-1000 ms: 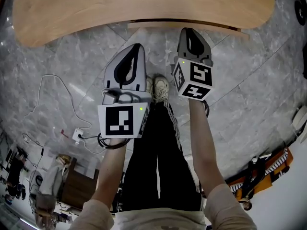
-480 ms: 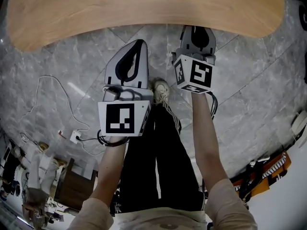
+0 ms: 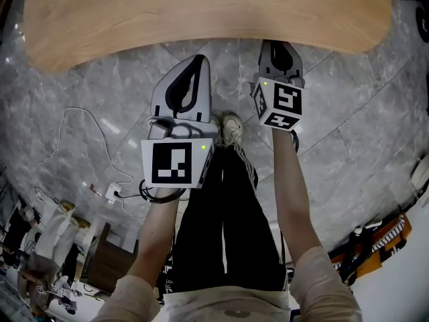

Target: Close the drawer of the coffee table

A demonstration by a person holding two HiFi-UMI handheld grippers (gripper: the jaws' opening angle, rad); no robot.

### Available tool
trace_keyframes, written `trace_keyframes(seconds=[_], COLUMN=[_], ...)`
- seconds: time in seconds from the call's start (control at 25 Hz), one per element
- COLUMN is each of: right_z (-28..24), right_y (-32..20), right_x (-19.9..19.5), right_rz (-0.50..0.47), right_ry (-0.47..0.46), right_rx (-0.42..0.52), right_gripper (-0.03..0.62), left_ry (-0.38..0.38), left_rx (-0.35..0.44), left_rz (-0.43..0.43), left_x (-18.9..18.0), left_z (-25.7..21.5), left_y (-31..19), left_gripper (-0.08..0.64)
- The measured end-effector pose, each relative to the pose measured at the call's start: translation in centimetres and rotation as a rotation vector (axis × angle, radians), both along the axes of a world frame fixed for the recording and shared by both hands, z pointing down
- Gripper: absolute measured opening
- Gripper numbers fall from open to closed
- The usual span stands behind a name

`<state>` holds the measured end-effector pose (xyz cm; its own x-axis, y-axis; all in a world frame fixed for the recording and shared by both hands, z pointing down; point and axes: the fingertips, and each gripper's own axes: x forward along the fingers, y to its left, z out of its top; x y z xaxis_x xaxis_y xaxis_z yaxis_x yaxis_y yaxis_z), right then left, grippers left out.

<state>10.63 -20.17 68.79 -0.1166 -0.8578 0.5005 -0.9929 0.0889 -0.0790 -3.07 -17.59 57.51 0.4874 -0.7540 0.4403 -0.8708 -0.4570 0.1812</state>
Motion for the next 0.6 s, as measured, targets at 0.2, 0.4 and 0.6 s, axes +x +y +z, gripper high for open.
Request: trace_keyframes(seconds=[0.2, 0.4, 0.6], right_z=[-4.4, -16.5, -29.5], right_y=[2.5, 2.3, 4.2], right_x=[0.7, 0.2, -1.0], right_rz=[0.084, 0.109, 0.144], right_ry=[-0.026, 0.013, -0.040], right_rx=[-0.077, -0.007, 0.027], right_gripper=[0.008, 0.006, 0.006], left_ry=[-0.012, 0.025, -0.009], left_rx=[-0.021, 0.018, 0.129], left_rz=[0.024, -0.016, 0.007], left_x=[-0.9, -0.8, 0.2], left_z=[-4.1, -12.3, -23.1], left_y=[0.8, -0.3, 0.2], left_gripper=[0.008, 0.008, 0.008])
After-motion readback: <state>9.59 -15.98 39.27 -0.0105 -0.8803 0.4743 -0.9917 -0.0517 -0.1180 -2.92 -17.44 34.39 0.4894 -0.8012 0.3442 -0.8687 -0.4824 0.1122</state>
